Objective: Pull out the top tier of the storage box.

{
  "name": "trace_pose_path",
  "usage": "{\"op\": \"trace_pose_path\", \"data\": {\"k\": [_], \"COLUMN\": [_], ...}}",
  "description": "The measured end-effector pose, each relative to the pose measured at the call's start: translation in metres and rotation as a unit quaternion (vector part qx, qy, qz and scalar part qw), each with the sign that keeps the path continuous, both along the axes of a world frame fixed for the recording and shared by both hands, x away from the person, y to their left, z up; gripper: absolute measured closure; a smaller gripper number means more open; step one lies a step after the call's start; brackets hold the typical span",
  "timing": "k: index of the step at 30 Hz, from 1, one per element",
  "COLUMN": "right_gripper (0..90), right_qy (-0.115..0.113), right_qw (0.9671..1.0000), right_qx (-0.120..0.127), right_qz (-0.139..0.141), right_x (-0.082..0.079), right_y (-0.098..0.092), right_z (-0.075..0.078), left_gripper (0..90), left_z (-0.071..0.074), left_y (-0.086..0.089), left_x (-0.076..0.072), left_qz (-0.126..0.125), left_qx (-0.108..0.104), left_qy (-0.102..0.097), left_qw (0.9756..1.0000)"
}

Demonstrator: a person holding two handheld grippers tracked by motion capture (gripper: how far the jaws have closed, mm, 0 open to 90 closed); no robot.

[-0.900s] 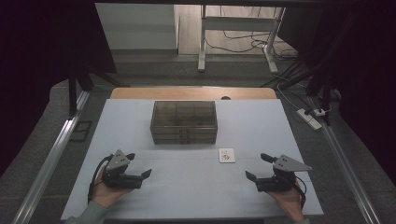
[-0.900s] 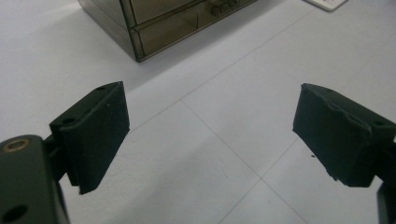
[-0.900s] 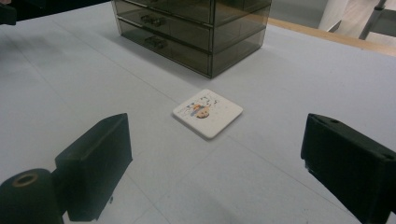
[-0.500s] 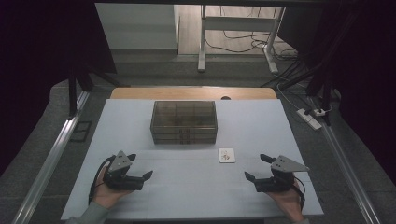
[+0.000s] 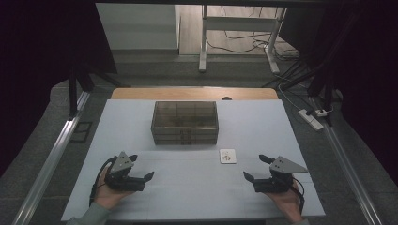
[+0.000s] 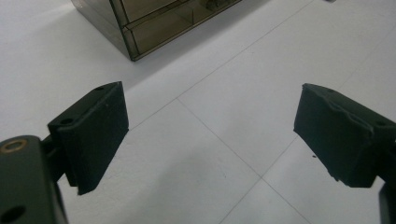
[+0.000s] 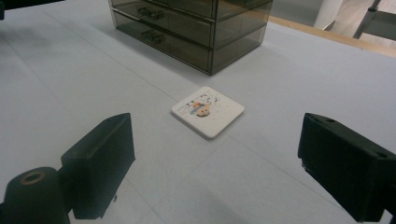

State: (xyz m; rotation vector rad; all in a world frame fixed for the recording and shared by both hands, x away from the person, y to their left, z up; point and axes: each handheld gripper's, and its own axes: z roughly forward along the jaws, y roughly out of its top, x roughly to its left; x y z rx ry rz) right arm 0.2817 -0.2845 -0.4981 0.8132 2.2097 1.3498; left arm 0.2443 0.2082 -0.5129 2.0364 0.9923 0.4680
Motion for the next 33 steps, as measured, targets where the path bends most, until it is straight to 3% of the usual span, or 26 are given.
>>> {"op": "trace_pose_path", "data": {"k": [8,13,19,23,26,33], "right_gripper": [10.7,10.8,10.9,11.2,11.2,11.6], "right_qy": [0.001,-0.004,-0.003,-0.006,-0.013,-0.01], "right_qw": [0.9998,0.9998,0.9997,0.9997,0.9997,0.9996], "right_qx": [0.018,0.007,0.014,0.011,-0.001,0.002], "right_qz": [0.01,0.017,0.018,0.019,0.021,0.025], "right_x": [-0.004,-0.005,-0.004,-0.005,-0.005,-0.003], "right_y": [0.013,0.021,0.025,0.03,0.037,0.044], "right_z": [0.003,0.002,0.001,0.0,0.0,-0.003], "left_gripper": [10.2,10.2,10.1,10.3,10.2,10.2], "left_z": [0.0,-0.001,-0.001,0.0,-0.001,-0.001], "left_y": [0.0,-0.001,-0.001,-0.001,-0.003,-0.002], "left_x": [-0.001,0.0,-0.001,-0.002,-0.001,-0.001], "left_qz": [0.001,0.001,-0.001,-0.006,-0.006,-0.004], "left_qx": [0.001,0.006,0.007,-0.007,0.0,0.001], "left_qy": [0.0,0.001,-0.003,-0.002,0.0,0.0], "left_qw": [1.0,1.0,1.0,1.0,1.0,1.0]}}
